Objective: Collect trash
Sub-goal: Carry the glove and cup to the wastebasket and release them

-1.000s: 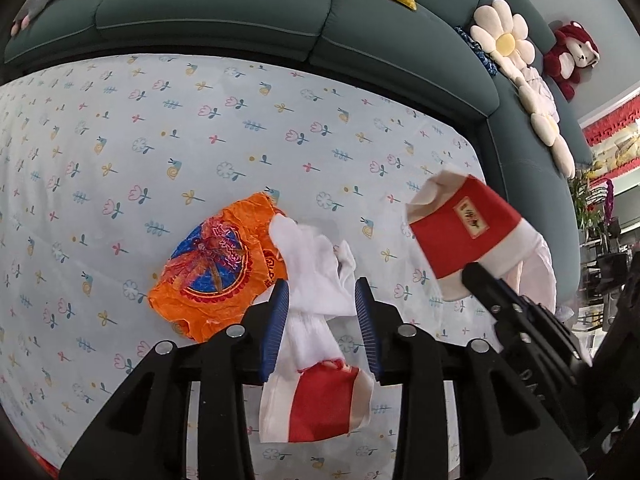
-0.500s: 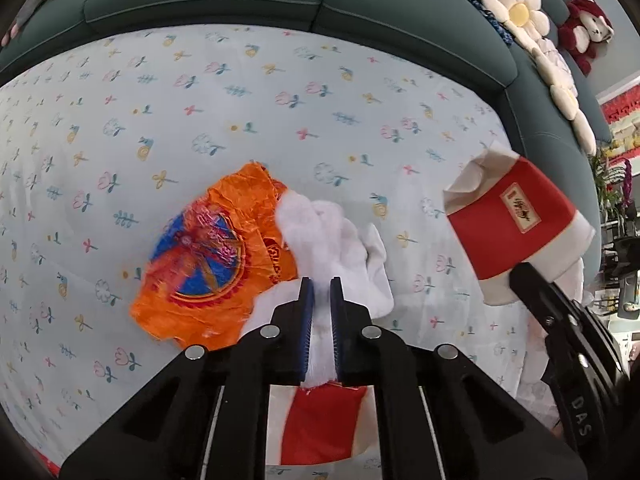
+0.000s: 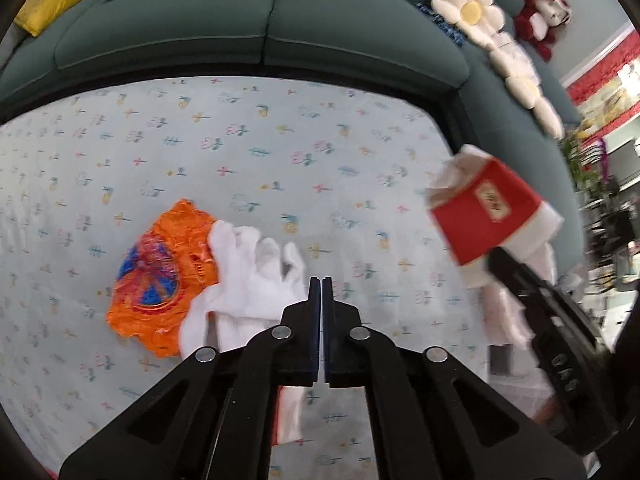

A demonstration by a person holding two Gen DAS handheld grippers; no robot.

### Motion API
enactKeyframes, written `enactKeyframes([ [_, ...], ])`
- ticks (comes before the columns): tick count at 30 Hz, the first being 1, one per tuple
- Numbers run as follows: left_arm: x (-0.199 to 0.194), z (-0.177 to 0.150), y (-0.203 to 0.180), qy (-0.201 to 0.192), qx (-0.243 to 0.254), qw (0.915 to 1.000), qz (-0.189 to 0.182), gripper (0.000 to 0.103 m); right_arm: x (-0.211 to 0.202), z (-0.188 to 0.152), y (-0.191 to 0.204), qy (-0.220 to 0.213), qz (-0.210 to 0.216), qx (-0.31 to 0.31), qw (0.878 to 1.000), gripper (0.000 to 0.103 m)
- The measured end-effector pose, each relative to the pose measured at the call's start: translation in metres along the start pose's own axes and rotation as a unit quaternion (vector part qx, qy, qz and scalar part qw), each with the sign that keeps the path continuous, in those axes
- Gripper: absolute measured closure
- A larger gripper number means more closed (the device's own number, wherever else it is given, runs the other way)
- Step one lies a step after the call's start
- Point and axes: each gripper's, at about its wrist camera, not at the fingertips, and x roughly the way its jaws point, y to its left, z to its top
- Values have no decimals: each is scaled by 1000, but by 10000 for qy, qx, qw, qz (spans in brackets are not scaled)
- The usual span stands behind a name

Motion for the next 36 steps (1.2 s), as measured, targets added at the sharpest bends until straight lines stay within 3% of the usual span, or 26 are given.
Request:
enactKeyframes([
  [1,1,1,3,-13,-44,9999,112,98,0,-2,-4,22,-11,12,10000,100],
  [4,15,2,24,145,-351,9989,288,69,2,-6,-12,76,-25,28,10000,100],
  [11,46,-3,32,567,-420,9963,485,57,8,-5,-15,137,75,-17,9999,100],
  [13,51,-1,29,612,-375,9963,473,59,9,-6,-14,156,83,-65,9998,100],
  [16,56,-1,21,694,-283,9966,352,94,10,-5,-13,177,95,-94,9998,100],
  [26,35,0,-34,344,176,9992,-111,96,-8,-1,-32,-41,9,49,10000,100],
  [36,15,2,-139,-235,848,9925,-849,96,-57,-3,-121,-499,-540,824,9939,100],
])
